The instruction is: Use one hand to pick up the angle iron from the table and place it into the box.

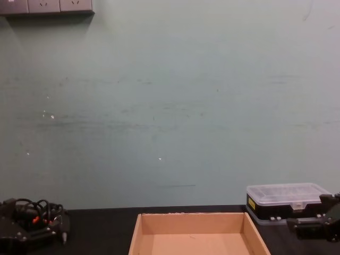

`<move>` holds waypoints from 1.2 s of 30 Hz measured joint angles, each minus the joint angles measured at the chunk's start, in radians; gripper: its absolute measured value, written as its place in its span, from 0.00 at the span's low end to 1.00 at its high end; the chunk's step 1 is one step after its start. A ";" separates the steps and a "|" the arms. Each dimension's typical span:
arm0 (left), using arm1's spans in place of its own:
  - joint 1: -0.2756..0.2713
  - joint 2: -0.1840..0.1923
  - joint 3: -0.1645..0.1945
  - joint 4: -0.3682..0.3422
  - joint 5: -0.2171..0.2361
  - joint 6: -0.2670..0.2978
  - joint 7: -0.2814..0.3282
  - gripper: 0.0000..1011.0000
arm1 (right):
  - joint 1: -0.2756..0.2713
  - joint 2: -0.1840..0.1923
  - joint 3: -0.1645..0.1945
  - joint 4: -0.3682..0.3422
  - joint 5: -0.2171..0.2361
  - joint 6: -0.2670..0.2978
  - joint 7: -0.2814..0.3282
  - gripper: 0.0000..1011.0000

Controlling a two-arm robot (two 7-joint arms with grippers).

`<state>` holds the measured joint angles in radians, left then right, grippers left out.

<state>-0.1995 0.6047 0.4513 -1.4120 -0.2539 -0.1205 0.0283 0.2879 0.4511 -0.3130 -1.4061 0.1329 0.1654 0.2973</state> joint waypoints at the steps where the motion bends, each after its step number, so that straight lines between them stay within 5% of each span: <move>1: 0.000 0.000 0.000 0.000 0.000 0.000 0.000 0.99 | 0.000 0.000 0.000 0.000 0.000 0.000 0.000 0.99; 36: 0.000 0.000 0.000 0.000 0.000 0.000 0.000 0.99 | 0.000 0.000 0.000 0.000 0.000 0.000 0.000 0.99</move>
<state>-0.1995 0.6047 0.4514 -1.4120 -0.2539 -0.1205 0.0283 0.2879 0.4511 -0.3130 -1.4061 0.1329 0.1654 0.2973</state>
